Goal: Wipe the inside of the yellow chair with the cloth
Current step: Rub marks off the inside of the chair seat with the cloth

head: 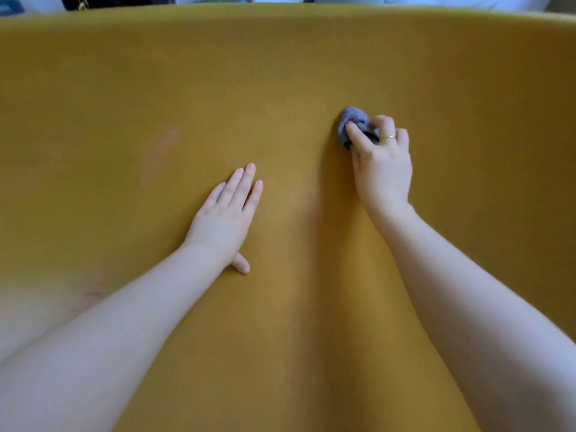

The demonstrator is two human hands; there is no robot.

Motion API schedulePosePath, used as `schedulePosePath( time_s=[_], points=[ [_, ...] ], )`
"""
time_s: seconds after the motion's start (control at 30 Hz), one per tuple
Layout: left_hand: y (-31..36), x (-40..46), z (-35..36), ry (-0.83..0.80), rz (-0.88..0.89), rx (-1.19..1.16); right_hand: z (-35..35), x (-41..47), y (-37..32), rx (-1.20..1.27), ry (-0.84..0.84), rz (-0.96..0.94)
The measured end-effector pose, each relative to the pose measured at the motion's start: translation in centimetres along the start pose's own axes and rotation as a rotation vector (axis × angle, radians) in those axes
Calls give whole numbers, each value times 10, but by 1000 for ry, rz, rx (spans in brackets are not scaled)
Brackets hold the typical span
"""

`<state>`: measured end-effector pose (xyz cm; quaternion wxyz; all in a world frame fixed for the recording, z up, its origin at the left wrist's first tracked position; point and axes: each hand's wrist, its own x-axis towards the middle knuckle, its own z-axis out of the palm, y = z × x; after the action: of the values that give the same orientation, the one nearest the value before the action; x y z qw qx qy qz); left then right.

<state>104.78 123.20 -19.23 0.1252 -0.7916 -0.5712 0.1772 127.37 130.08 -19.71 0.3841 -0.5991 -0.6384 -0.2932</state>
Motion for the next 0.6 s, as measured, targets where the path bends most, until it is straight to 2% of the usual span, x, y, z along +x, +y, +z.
schedulePosePath(
  time_s=[0.07, 0.13, 0.27, 0.37, 0.5, 0.6],
  points=[
    [-2, 0, 2, 7, 4, 11, 6, -10, -27, 96, 12, 172],
    [-2, 1, 2, 19, 3, 27, 9, -34, -56, 213, -41, 185],
    [1, -1, -2, 21, -16, 43, 2, -80, -83, 302, -215, -117],
    [1, -4, -4, 16, -12, 41, -3, -59, -55, 199, -198, -307],
    [-3, -1, 1, 24, 9, 48, 1, -6, -7, 27, 21, -100],
    [-6, 1, 6, 47, 21, 37, 6, -2, -18, 84, 25, 77]
  ],
)
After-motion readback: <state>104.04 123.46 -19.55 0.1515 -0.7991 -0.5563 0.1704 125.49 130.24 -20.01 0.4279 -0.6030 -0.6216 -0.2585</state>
